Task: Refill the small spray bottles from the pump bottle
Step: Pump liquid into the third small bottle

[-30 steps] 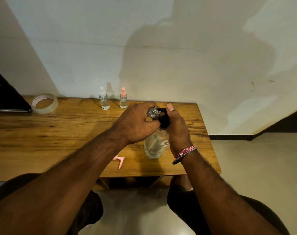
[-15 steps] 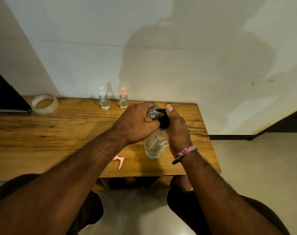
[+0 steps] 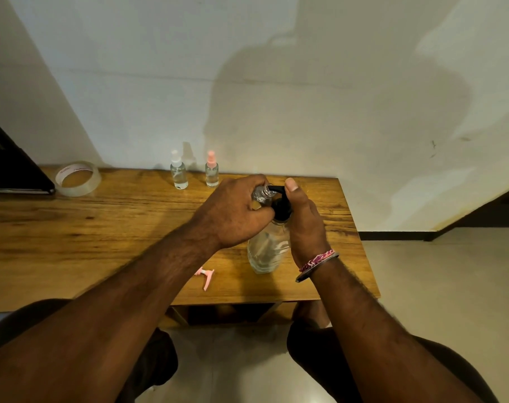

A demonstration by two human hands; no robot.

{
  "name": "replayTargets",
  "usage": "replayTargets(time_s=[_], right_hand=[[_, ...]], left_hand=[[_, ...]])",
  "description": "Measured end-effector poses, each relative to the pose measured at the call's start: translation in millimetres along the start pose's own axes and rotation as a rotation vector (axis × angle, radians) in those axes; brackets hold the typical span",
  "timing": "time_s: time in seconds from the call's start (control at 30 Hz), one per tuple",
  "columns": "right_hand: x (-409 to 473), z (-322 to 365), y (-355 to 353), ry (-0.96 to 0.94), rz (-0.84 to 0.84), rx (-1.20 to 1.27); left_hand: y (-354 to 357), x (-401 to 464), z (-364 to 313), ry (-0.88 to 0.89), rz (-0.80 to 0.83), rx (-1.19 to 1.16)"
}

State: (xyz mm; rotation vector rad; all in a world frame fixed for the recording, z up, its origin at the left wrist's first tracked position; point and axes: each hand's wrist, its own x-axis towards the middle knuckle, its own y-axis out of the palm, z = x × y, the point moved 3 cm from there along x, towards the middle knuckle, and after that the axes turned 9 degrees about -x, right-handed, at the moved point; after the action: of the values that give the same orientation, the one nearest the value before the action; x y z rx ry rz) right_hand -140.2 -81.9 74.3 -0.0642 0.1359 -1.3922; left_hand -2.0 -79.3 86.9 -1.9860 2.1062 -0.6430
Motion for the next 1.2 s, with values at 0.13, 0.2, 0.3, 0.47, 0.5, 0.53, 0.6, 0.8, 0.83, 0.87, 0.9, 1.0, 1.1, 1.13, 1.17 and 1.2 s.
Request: replayTargets(time_s=[0.13,0.2,0.3,0.47,0.5,0.53,0.6,0.8,0.83,0.87,0.9,1.0,1.1,1.13,1.17,1.2], right_hand=[[-0.1,-1.0,0.3,-0.008,0.003,0.019],[0.5,-1.3,0.8,-0.012,0.005,0.028],[0.8,-1.5,0.9,-0.011,-0.008,0.027],[-0.6,1.9,0.9,0.002,-0.033,0.011],[-0.8,2.0,0.8,0.004,-0.035,0.006],[-1.2,2.4,0.9,0.005,-0.037,0.002],[-1.2,2.2,0.5,0.004,-0.040,0.006],[-2.3,2.4,0.2,0.003,-0.052,0.017],[-2.3,2.3,0.1,-0.003,-0.051,0.012],[-2.5,2.7,0.5,-0.007,-0.048,0.004],[-2.1,2.8,0.8,-0.011,-0.045,-0.004],[-2.0,3.8,1.7,-0.017,-0.042,-0.001],[-1.4,2.7,1.6,-0.025,-0.043,0.006],[-1.4,2.9,1.5,-0.025,-0.043,0.007],[-1.2,3.0,1.5,-0.027,-0.043,0.005],[-1.2,3.6,1.7,-0.027,-0.044,0.006]], left_hand=[[0.3,0.5,-0.2,0.010,-0.009,0.003],[0.3,0.6,0.1,0.007,-0.009,-0.001],[0.7,0.1,0.5,0.005,-0.009,-0.005],[-0.1,0.4,1.6,0.011,-0.008,-0.031],[-0.1,0.2,1.5,0.011,-0.009,-0.030],[0.0,0.1,1.6,0.010,-0.012,-0.025],[0.2,-0.1,2.2,0.008,-0.021,-0.018],[0.5,0.0,4.2,0.002,-0.014,-0.012],[0.6,0.1,3.8,0.003,-0.012,-0.008],[0.7,0.2,3.4,0.005,-0.007,-0.004],[0.9,0.5,3.3,0.008,-0.003,-0.003],[1.2,1.2,3.7,0.014,-0.003,-0.023],[1.0,1.4,5.0,0.016,-0.006,-0.041],[1.0,1.4,5.2,0.016,-0.006,-0.045],[1.0,1.3,5.4,0.016,-0.006,-0.047],[1.1,1.3,5.2,0.015,-0.005,-0.048]])
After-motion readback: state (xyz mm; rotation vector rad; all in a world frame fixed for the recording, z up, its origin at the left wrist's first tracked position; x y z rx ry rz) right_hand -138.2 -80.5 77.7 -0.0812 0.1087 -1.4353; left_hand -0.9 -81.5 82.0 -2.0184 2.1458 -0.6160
